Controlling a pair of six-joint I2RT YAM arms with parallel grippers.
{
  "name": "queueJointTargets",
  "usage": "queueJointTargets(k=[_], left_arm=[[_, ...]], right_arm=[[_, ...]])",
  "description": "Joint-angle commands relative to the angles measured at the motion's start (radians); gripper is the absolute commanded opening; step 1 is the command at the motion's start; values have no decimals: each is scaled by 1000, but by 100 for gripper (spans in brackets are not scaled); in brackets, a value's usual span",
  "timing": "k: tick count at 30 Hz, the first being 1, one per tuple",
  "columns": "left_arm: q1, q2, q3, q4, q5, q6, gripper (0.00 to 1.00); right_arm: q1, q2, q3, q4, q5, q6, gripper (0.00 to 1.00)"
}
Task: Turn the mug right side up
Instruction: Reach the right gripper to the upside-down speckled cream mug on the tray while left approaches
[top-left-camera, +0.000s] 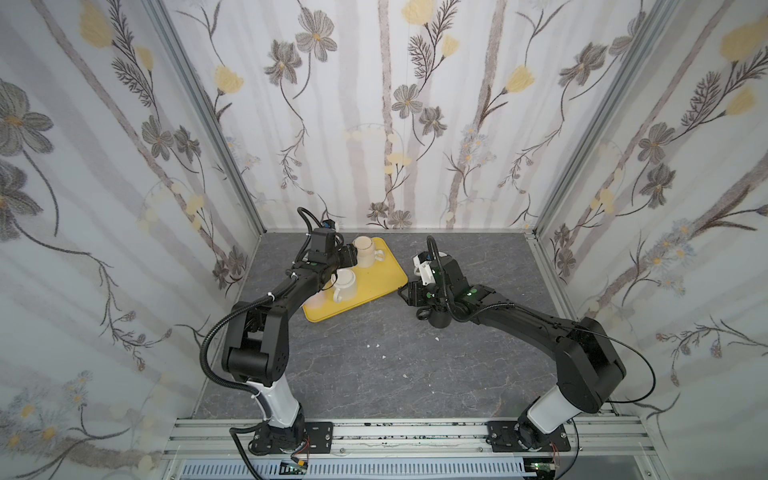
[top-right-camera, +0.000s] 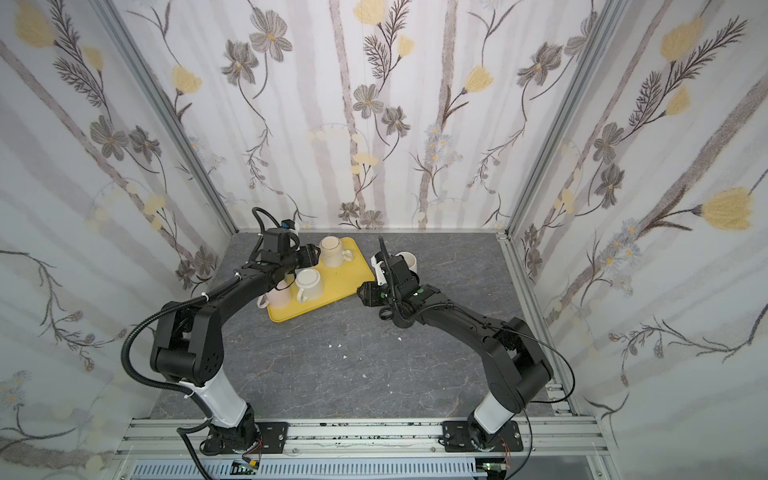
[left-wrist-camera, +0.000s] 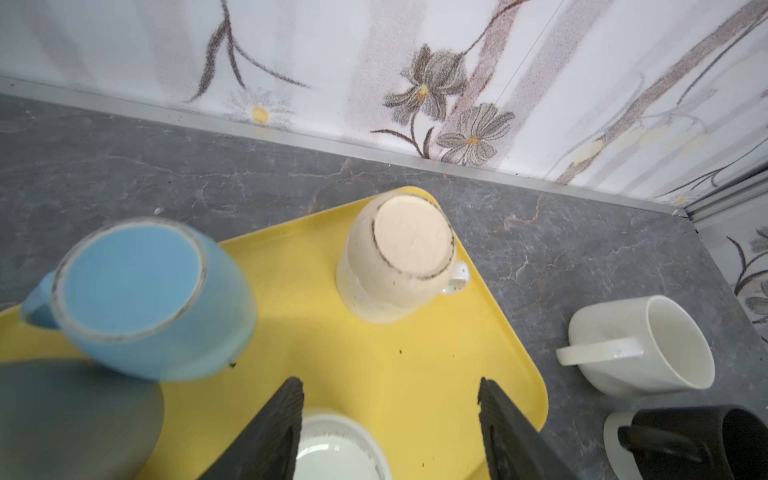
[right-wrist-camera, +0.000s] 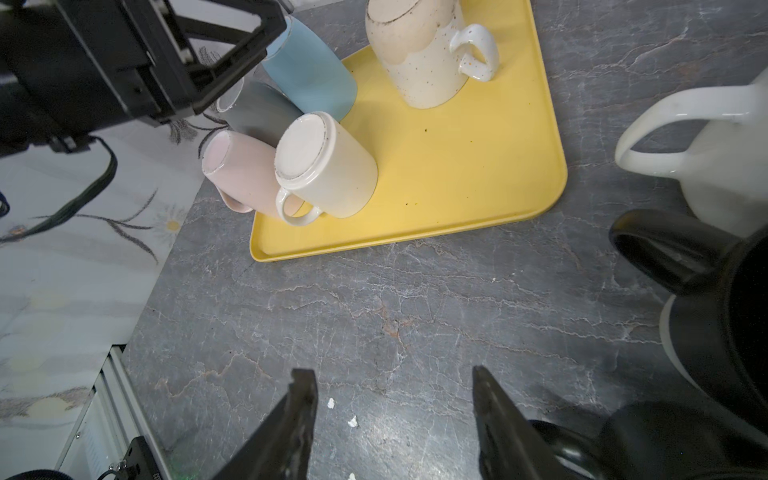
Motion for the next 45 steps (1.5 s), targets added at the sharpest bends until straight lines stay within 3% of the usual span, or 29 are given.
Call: queueJointTargets(k=[1,13,16,22,35,40,45], left_arm=[[2,127,186,-80,-16,7,69],[4,695,1041,-441,29,158,69],[3,760,1131,-502,83,172,68],[-24,735,1041,-544,163,199,67],[-167,541,730,-635,158,418,65],[-184,440,607,-568,187,407,66],[-168,351,598,-528,183,369,68]], right_arm=[[-4,-9,9,-3,23,-18,59],[-63,-13,33,-56,26,-46,59],[-69,-12,34,-69,28,-52,59],[-72,-62,19,-86,38,-62,59],[-67,-28,41,-75,-1,-92,59],[-39,45,110,-143,39,-171,58],[-3,121,198,-224,103,-273,58]])
